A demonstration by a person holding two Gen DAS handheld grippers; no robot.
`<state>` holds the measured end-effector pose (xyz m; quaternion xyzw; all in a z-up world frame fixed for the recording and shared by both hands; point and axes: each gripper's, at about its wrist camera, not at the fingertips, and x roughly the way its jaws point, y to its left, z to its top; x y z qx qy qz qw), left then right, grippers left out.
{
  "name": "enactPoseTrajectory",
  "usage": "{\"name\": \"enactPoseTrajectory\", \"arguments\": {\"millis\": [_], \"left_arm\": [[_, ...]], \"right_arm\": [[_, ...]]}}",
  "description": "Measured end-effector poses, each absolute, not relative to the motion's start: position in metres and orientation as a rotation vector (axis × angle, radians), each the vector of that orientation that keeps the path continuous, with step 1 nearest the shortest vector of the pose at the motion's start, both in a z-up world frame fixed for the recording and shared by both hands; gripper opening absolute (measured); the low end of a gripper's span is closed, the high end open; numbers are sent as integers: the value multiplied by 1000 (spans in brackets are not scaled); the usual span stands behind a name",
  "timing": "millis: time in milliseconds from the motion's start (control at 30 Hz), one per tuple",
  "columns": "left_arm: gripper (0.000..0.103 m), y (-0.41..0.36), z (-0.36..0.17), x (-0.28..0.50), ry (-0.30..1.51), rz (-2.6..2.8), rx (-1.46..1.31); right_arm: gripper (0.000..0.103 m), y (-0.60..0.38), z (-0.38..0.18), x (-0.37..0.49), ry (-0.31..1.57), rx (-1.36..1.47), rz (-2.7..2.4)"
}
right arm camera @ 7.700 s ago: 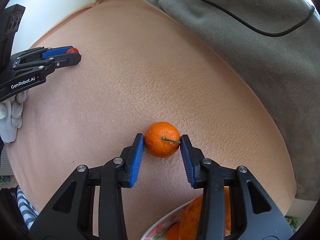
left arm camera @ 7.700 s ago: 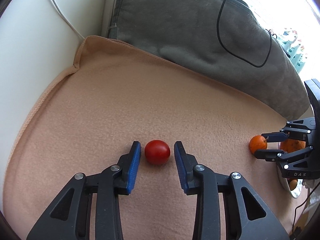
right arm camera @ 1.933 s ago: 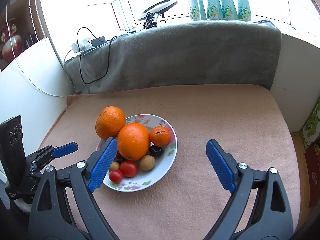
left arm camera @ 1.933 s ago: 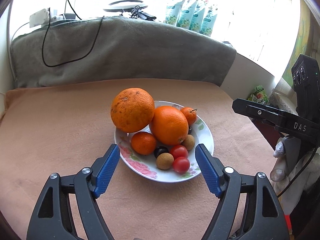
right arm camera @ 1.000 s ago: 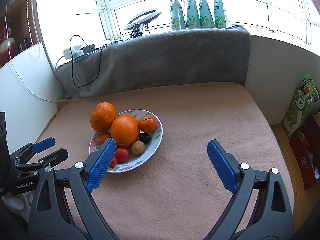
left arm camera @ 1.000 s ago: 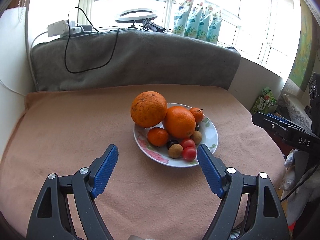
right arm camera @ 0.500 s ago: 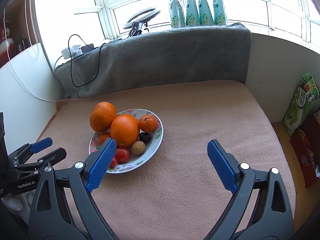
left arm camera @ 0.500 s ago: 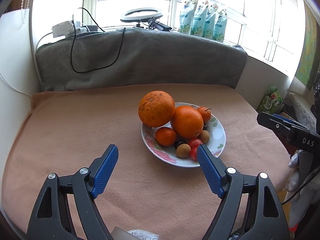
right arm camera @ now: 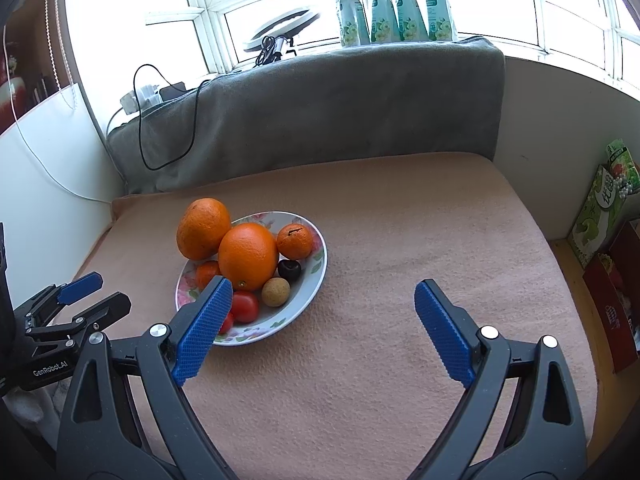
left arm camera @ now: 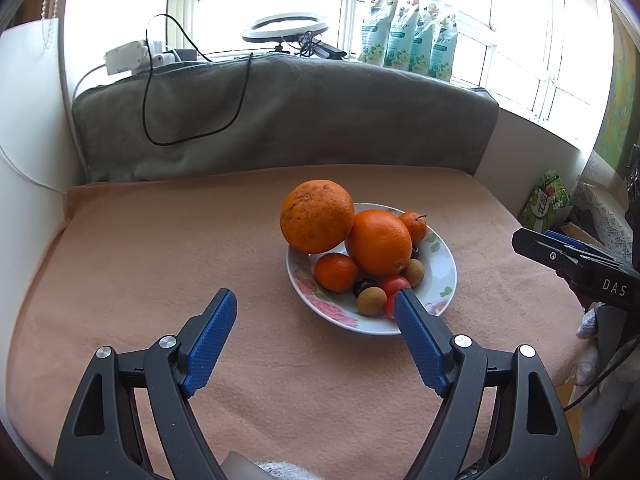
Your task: Organize fruits
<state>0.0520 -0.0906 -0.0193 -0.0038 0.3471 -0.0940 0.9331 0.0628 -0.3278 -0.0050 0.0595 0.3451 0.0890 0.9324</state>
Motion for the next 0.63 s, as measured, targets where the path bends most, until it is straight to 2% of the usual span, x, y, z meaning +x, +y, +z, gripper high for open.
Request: {"name": "enactPoseTrajectory", "arguments": {"millis": [633], "left_arm": [[81, -91, -22, 52, 699, -180, 9]], "right_arm": [[95, -330, -15, 67, 734, 139, 166]]}}
